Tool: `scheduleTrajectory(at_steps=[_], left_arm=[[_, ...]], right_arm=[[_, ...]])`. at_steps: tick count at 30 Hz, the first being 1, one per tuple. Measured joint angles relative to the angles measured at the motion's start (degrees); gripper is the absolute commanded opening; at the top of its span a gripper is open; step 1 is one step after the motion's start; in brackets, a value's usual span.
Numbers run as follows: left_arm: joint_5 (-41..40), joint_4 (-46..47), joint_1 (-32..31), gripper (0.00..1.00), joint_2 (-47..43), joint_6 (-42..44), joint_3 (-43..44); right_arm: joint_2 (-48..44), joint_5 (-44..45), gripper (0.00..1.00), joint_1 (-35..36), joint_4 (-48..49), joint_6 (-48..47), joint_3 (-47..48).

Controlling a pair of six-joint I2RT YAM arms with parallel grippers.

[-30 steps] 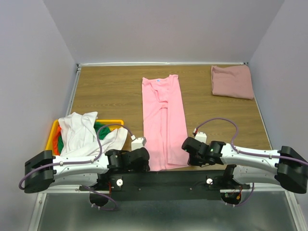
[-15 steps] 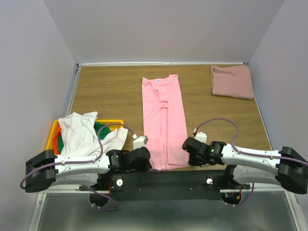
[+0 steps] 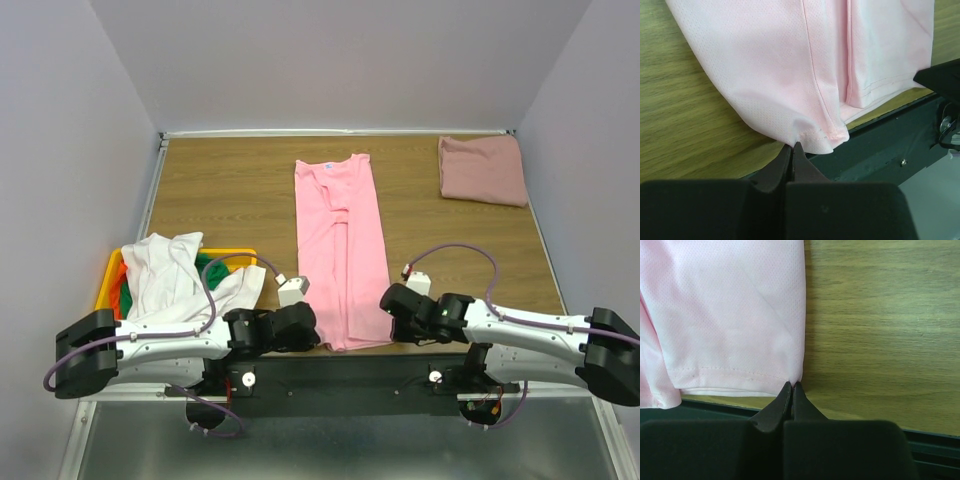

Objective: Fold and stack the t-shirts
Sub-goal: Fold the tshirt

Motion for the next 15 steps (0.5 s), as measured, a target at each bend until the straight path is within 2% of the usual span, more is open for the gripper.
scheduleTrajectory(at_steps=[15], left_arm=[[-4.5,-0.92,-0.02,0.0,-4.11,-1.22,0.0]], right_arm=[[4.5,5.92,0.0,0.04,-1.07,-3.23,8.61]])
